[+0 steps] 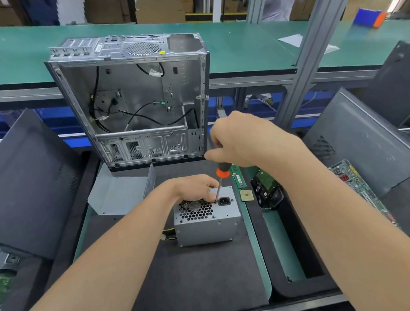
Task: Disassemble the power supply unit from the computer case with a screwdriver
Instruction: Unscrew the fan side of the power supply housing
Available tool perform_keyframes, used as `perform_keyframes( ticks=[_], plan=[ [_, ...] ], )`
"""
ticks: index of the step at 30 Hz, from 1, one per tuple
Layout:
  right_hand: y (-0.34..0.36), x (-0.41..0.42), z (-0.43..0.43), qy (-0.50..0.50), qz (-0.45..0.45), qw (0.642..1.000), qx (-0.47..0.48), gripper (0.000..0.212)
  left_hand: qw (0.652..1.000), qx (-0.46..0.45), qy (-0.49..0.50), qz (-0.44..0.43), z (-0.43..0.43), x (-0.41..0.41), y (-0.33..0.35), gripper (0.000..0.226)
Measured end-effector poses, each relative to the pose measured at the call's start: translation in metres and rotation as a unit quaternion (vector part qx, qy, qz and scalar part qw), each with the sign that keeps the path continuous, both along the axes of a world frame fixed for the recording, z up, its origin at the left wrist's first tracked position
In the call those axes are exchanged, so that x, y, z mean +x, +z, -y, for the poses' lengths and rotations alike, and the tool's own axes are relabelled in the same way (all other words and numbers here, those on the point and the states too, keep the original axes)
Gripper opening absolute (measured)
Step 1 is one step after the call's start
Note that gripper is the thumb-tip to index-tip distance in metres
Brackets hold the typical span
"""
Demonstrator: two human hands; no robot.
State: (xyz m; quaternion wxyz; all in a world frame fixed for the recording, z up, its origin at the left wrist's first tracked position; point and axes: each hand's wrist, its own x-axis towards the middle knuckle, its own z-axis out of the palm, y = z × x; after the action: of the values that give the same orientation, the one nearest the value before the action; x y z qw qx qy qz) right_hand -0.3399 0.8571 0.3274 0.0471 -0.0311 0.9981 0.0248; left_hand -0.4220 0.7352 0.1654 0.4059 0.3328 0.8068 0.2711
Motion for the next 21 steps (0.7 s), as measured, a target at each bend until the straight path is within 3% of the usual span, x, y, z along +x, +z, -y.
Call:
perform_keyframes(
  ticks=[4,11,14,16,19,21],
  plan=[
    [0.004,0.007,-0.001,0.083,0.019,0.994,-0.071,0.017,1.0,0.007,0.006,0.001,0.0,0.002,0.002,0.025],
    [0.009,0.008,0.002,0.178,0.059,0.979,-0.083,0.045,1.0,0.016,0.002,0.0,-0.001,0.004,0.008,0.025],
    [0.009,0.008,0.003,0.149,0.082,0.983,-0.068,0.043,1.0,0.014,0.009,0.015,0.0,0.004,0.006,0.023],
    [0.006,0.007,0.005,0.079,0.056,0.995,-0.017,0.026,1.0,0.0,0.013,0.012,0.0,0.003,0.004,0.027],
    [0.0,0.005,0.008,-0.025,-0.002,0.997,0.067,0.06,1.0,-0.003,0.012,0.023,-0.001,0.0,0.003,0.026],
    [-0.002,0.005,0.008,-0.03,-0.027,0.997,0.063,0.062,0.999,-0.004,0.011,0.03,-0.001,-0.001,0.003,0.025]
  ],
)
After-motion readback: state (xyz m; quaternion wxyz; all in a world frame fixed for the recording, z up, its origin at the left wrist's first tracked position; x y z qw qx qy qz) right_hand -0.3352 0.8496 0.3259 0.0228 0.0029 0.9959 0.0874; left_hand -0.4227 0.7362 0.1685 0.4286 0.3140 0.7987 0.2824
